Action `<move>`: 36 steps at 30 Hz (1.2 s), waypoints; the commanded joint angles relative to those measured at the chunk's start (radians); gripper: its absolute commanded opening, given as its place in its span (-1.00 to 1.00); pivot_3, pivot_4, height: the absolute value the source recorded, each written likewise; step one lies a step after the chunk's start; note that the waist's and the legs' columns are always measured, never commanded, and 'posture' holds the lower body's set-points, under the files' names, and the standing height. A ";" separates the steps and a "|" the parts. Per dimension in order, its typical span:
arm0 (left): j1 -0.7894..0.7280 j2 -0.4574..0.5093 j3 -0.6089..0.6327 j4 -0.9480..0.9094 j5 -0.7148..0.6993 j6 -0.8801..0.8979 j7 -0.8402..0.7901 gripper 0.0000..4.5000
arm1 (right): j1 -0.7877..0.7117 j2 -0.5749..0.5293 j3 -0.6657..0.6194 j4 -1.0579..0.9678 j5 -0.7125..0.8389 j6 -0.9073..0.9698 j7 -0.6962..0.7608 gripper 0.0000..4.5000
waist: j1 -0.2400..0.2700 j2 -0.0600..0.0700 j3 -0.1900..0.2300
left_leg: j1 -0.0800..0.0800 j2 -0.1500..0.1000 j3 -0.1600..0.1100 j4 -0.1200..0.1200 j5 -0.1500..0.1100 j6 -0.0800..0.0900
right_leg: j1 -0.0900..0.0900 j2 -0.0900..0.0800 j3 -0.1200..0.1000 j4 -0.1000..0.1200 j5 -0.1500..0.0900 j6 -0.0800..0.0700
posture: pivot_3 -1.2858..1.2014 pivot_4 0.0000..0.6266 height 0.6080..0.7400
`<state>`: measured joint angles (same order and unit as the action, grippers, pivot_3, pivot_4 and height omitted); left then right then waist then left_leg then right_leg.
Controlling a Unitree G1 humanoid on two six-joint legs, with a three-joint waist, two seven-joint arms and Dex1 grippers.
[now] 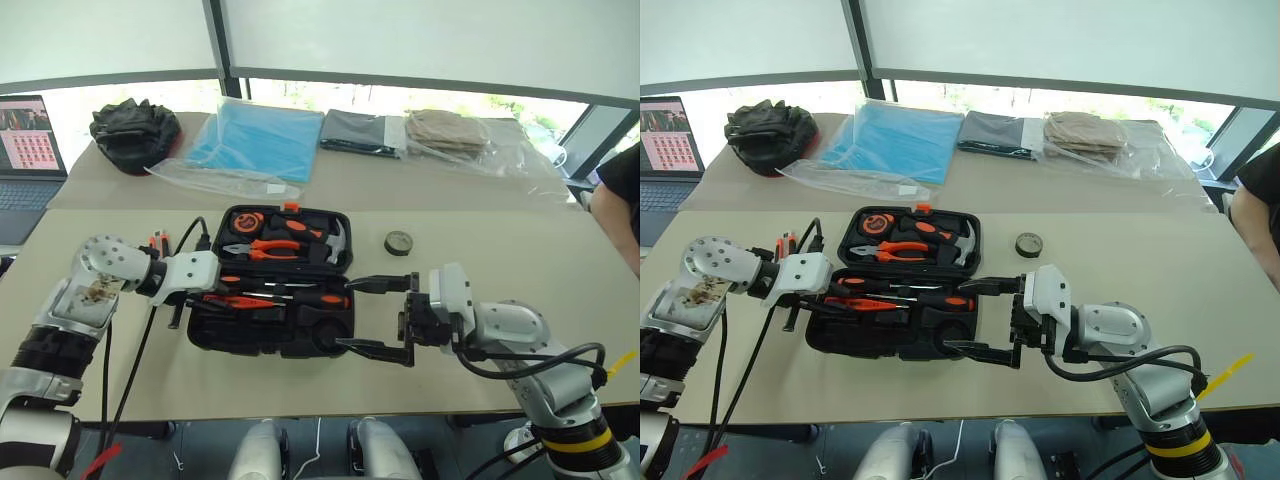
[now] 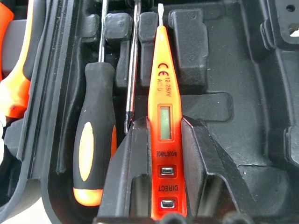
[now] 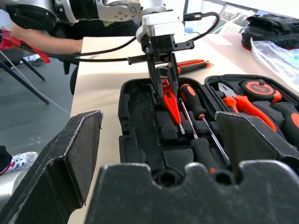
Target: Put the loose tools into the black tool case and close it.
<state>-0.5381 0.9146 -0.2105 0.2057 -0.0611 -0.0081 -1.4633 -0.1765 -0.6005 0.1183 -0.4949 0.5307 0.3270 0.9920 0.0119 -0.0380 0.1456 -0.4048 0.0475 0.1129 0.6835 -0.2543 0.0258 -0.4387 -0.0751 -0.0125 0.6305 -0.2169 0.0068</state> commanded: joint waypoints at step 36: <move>0.069 -0.081 0.221 -0.038 -0.241 0.013 0.011 0.29 | 0.055 -0.026 0.009 0.012 0.014 -0.001 0.038 1.00 | -0.003 0.000 -0.001 | 0.004 0.001 -0.002 0.001 0.001 -0.001 | 0.002 0.001 0.003 0.002 0.000 0.000 | 0.03 -0.52 1.00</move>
<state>-0.4842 0.8454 -0.0099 0.1410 -0.2917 0.0627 -1.4630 -0.1195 -0.6356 0.1423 -0.4796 0.5266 0.3391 1.0287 0.0091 -0.0381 0.1451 -0.4009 0.0481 0.1110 0.6844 -0.2538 0.0252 -0.4368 -0.0739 -0.0102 0.6327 -0.2165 0.0067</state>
